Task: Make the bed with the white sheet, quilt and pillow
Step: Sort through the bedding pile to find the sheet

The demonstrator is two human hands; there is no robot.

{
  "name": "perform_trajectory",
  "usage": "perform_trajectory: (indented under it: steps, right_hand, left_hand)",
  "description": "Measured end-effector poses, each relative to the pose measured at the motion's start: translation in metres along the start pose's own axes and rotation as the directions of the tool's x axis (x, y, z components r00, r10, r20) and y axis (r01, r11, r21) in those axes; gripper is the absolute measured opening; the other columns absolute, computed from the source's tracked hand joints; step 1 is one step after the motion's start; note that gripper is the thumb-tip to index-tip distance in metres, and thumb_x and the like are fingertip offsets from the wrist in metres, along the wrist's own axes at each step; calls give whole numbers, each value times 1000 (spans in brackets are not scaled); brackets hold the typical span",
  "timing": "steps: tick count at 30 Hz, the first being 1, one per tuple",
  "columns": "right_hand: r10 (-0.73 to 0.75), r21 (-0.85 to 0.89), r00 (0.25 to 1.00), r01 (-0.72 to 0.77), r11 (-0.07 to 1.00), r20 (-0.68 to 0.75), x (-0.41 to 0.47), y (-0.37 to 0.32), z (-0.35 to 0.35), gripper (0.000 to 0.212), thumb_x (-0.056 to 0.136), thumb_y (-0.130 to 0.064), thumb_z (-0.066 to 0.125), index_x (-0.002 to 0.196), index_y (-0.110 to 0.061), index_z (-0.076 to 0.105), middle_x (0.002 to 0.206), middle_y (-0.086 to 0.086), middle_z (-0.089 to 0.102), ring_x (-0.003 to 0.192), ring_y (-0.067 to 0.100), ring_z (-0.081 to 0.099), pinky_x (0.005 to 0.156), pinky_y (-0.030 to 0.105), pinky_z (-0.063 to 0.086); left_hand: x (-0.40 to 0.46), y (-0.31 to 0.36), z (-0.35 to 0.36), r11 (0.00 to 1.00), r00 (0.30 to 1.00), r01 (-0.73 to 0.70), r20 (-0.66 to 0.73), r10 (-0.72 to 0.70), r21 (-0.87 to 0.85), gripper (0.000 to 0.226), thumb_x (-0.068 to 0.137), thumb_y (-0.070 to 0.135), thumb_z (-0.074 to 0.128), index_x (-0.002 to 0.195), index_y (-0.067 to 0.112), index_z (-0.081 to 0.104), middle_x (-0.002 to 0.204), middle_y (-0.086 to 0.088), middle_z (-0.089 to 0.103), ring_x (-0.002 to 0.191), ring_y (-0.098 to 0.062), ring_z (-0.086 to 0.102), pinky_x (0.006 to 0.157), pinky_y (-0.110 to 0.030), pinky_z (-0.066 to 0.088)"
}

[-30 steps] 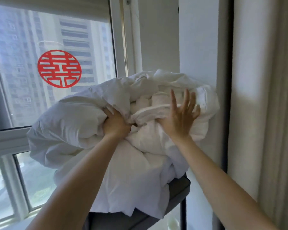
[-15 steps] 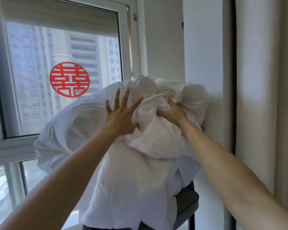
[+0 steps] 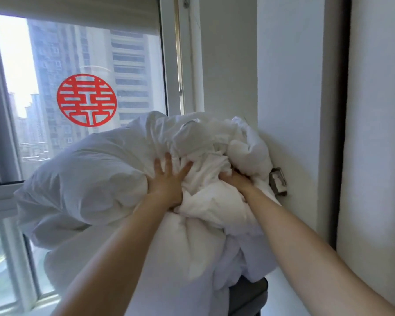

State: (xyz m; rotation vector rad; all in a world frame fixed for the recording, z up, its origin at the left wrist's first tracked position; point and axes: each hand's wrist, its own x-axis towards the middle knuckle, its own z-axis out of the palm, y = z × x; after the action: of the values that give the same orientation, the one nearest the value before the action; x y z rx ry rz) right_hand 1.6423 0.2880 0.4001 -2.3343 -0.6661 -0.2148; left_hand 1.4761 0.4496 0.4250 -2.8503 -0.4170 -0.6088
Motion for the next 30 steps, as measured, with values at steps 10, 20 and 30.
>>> perform_trajectory:
  steps: [10, 20, 30]
  right_hand:
    - [33, 140, 929, 21, 990, -370, -93, -37, -57, 90, 68, -59, 65, 144, -27, 30, 147, 7, 38, 135, 31, 35, 108, 45, 36]
    - [62, 176, 843, 40, 984, -534, -148, -62, -62, 73, 78, -58, 37, 144, -26, 37, 150, 14, 32, 137, 30, 31, 111, 43, 25]
    - [52, 79, 868, -15, 997, -494, -171, -79, -65, 83, 74, -69, 41, 147, -34, 22, 153, 14, 23, 142, 33, 21, 112, 56, 23]
  left_hand:
    - [-28, 5, -15, 999, 984, 31, -172, -37, -37, 83, 93, 46, 45, 139, 50, -25, 154, -10, -27, 143, -40, -14, 102, -75, 3]
    - [-53, -13, -52, 980, 986, -74, -164, 43, -185, 110, 62, 76, 63, 143, 53, -8, 153, -2, -31, 142, -34, -24, 104, -73, -3]
    - [-85, -15, -68, 979, 946, -182, -289, 148, -95, 102, 65, 83, 51, 146, 48, 1, 157, -1, -23, 143, -28, -25, 108, -70, -6]
